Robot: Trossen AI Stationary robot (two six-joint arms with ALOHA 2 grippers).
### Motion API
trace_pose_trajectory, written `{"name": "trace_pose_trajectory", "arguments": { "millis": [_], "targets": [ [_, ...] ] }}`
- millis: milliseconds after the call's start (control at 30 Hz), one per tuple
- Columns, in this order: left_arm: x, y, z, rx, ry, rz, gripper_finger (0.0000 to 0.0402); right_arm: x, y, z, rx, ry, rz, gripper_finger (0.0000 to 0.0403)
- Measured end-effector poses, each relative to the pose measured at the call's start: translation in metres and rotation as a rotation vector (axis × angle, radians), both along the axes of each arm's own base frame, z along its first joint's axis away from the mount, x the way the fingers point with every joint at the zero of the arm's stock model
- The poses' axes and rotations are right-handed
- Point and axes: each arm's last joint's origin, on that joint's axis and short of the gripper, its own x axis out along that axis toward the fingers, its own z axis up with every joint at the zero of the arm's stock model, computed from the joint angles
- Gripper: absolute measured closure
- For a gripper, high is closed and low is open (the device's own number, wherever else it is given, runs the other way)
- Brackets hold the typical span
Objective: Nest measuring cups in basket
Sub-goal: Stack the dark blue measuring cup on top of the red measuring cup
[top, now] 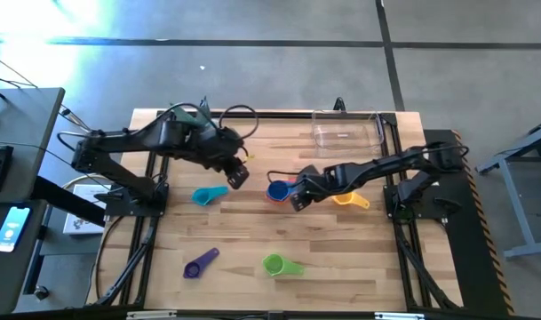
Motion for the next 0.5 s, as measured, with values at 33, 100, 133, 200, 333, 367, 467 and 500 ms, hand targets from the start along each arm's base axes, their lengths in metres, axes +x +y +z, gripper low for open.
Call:
{"name": "trace_pose_trajectory", "arguments": {
  "millis": [33, 100, 133, 200, 333, 367, 467, 500],
  "targets": [
    [-0.003, 0.0, 0.001, 0.008, 0.002, 0.012, 0.0312, 0.001, 0.0, -0.003, 0.0, 0.006, -0.001, 0.0242],
    [-0.006, 0.001, 0.003, 0.023, 0.002, 0.032, 0.0312, 0.002, 0.0, -0.007, -0.011, 0.021, -0.009, 0.0242],
    [-0.007, 0.001, 0.004, 0.026, -0.004, 0.034, 0.0312, 0.003, -0.001, -0.009, -0.022, 0.024, -0.014, 0.0242],
    [-0.008, 0.001, 0.005, 0.028, -0.006, 0.036, 0.0312, 0.003, -0.001, -0.011, -0.047, 0.032, -0.025, 0.0242],
    [-0.009, 0.001, 0.004, 0.035, 0.003, 0.026, 0.0312, 0.003, -0.008, -0.011, -0.085, 0.03, -0.06, 0.0242],
    [-0.009, 0.001, 0.004, 0.038, 0.007, 0.021, 0.0312, 0.003, -0.01, -0.011, -0.087, 0.031, -0.069, 0.0242],
    [-0.009, 0.001, 0.004, 0.042, 0.012, 0.015, 0.0312, 0.003, -0.017, -0.011, -0.09, 0.033, -0.083, 0.0242],
    [-0.009, 0.001, 0.004, 0.042, 0.013, 0.015, 0.0312, 0.003, -0.019, -0.011, -0.091, 0.033, -0.089, 0.0242]
  ]
}}
